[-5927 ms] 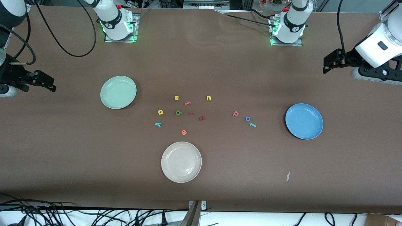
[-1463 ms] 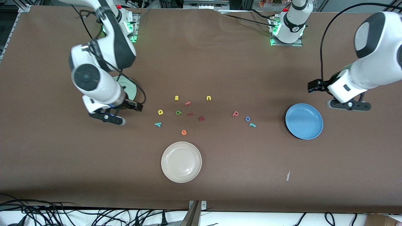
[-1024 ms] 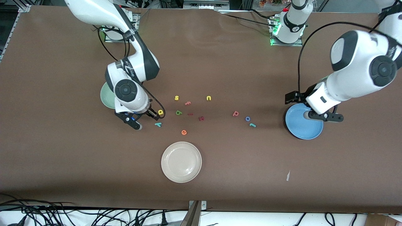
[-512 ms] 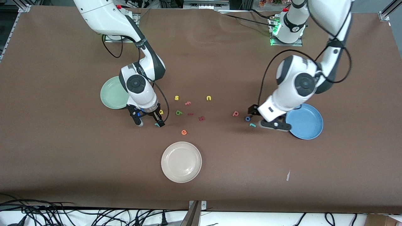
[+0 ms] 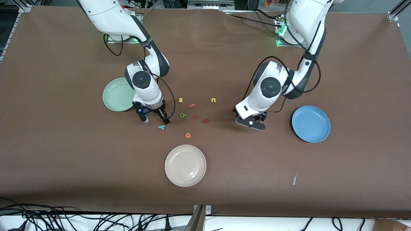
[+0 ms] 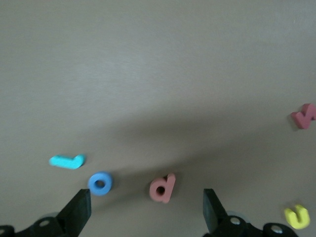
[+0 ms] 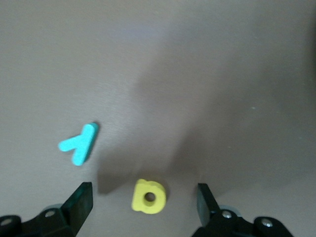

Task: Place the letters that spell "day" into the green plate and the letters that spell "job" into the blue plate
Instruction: 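Grasp the yellow D and drop it on the green plate with the right gripper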

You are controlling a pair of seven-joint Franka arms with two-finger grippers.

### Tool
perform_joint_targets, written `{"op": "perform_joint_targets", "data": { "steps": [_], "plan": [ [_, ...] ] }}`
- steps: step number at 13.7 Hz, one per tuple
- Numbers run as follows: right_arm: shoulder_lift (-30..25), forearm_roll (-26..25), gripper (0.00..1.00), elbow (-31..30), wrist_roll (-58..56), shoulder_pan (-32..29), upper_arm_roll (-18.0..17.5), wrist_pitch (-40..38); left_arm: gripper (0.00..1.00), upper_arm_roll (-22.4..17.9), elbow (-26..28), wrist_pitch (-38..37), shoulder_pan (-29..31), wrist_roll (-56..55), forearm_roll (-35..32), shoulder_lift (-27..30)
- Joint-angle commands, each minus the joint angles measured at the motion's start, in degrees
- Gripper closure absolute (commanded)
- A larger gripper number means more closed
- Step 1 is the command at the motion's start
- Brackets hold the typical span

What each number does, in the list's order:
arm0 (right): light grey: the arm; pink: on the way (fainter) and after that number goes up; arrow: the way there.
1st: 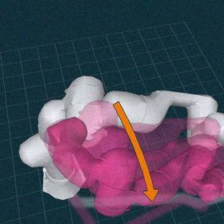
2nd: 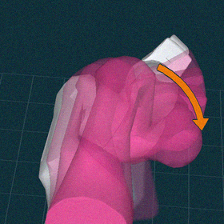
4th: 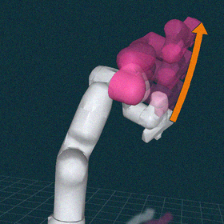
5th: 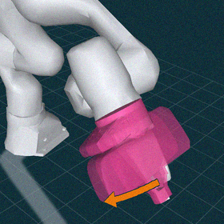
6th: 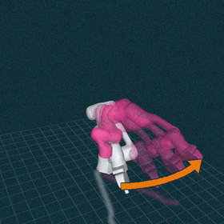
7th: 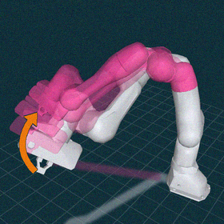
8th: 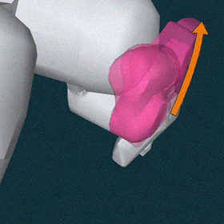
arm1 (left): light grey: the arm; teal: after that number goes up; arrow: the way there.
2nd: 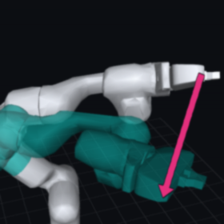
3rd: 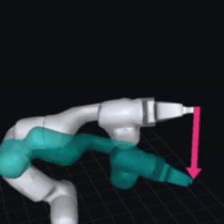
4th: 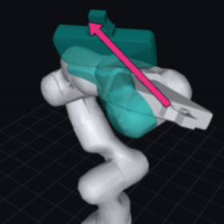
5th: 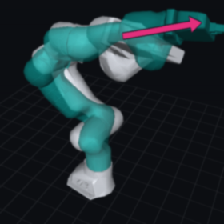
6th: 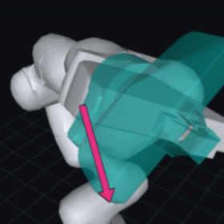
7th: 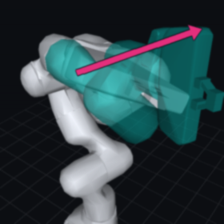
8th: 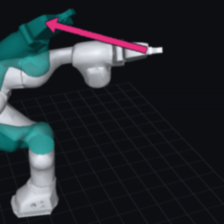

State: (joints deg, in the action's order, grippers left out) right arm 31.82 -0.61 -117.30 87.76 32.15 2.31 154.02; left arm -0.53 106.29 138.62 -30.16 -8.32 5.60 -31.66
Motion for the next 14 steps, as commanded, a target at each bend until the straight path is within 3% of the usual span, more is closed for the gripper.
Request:
{"op": "perform_joint_targets", "data": {
  "steps": [1, 3, 6, 9, 11, 14],
  "plan": [
    [-2.0, -0.8, 0.21, -2.7, 1.1, 0.9, 0.3, 0.3, 0.0, -0.8, -0.6, 2.6, -0.5, 0.2, -4.4, -2.4],
    [-1.9, -0.9, 0.57, -2.6, 0.7, 1.0, 0.3, 0.2, 0.0, -0.7, -0.6, 3.6, -0.5, 0.1, -5.9, -3.4],
    [-2.1, -0.9, 0.91, -2.4, 0.4, 1.0, 0.4, 0.1, 0.0, -0.7, -0.7, 3.6, -1.9, 0.0, -5.9, -4.9],
    [-5.4, -0.9, 0.96, -1.6, -0.9, 1.0, 0.7, -4.1, 0.0, -0.7, -0.6, 3.6, -2.1, 0.0, -5.5, -5.4],
    [-8.4, -0.9, 0.96, 0.4, -6.5, 0.9, 1.7, -13.2, 0.0, -0.7, -0.6, 3.6, -2.1, -0.1, -5.4, -5.5],
    [-11.9, -1.0, 0.95, 1.6, -16.8, 0.9, 6.2, -25.5, 0.0, -0.7, -0.6, 3.6, -2.1, -0.1, -5.3, -6.0]
  ]
}}
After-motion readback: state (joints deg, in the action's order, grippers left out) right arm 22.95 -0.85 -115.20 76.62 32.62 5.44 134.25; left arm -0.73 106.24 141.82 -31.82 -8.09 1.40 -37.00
